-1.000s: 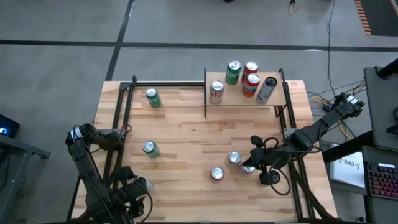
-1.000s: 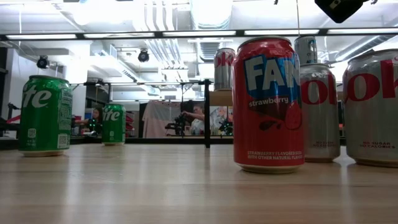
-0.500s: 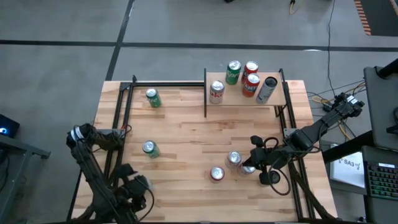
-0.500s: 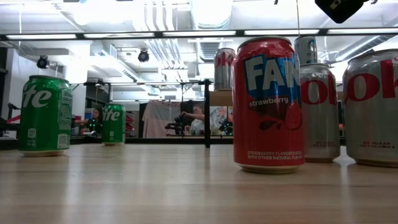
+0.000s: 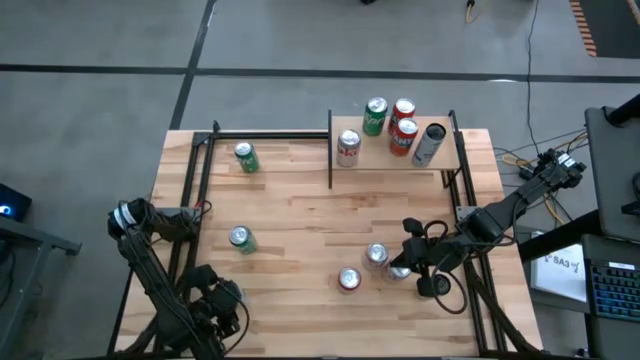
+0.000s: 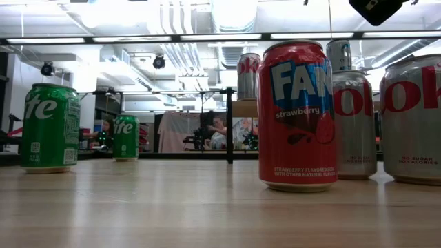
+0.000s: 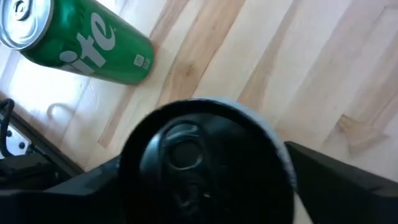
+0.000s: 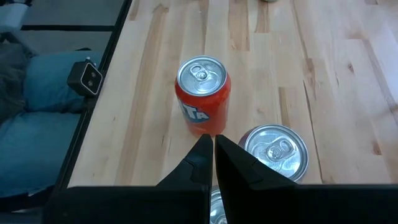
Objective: Place canned beverage on shelf
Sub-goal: Put the left white soda can on the shelf aligned in front of the other white soda can
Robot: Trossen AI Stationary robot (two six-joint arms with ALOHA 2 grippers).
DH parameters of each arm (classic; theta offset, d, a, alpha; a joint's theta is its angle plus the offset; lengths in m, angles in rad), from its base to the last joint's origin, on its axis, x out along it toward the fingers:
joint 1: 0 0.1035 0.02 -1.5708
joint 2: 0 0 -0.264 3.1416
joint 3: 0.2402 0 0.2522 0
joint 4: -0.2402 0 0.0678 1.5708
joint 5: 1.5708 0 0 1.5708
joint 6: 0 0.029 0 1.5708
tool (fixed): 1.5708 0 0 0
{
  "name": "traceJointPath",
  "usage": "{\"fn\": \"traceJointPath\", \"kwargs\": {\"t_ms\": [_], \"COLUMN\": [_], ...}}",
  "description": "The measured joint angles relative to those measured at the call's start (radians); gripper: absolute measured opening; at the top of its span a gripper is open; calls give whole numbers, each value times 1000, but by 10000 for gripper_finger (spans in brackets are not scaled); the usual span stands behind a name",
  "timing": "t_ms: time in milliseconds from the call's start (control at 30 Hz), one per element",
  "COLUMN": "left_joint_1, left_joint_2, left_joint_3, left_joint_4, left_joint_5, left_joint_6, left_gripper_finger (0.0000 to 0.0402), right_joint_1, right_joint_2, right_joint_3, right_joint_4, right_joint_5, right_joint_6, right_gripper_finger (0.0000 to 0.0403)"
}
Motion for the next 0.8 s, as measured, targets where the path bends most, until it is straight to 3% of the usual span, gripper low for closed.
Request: {"fn": "traceJointPath", "kwargs": {"t_ms": [133, 333, 500, 633, 800], "left_joint_1": [0, -3, 20, 74, 176], "left_joint_2": [0, 0, 0, 0, 0], "left_joint_3": [20, 129, 280, 389, 433], "left_joint_4": [-1, -27, -44, -11, 91], "left_joint_5": [1, -58, -266, -392, -412], "left_joint_6": [13, 65, 117, 294, 613], "left_gripper_finger": [235, 236, 236, 236, 236], "right_joint_1": [0, 0, 0, 0, 0], "right_joint_2": [0, 0, 0, 0, 0], "right_joint_3": [0, -11, -60, -97, -123], "right_joint_4": [0, 11, 99, 175, 262], "right_joint_5": [0, 1, 0, 1, 1], "right_joint_6": [-9, -10, -10, -22, -56], "right_gripper_finger": [9, 9, 9, 9, 9]}}
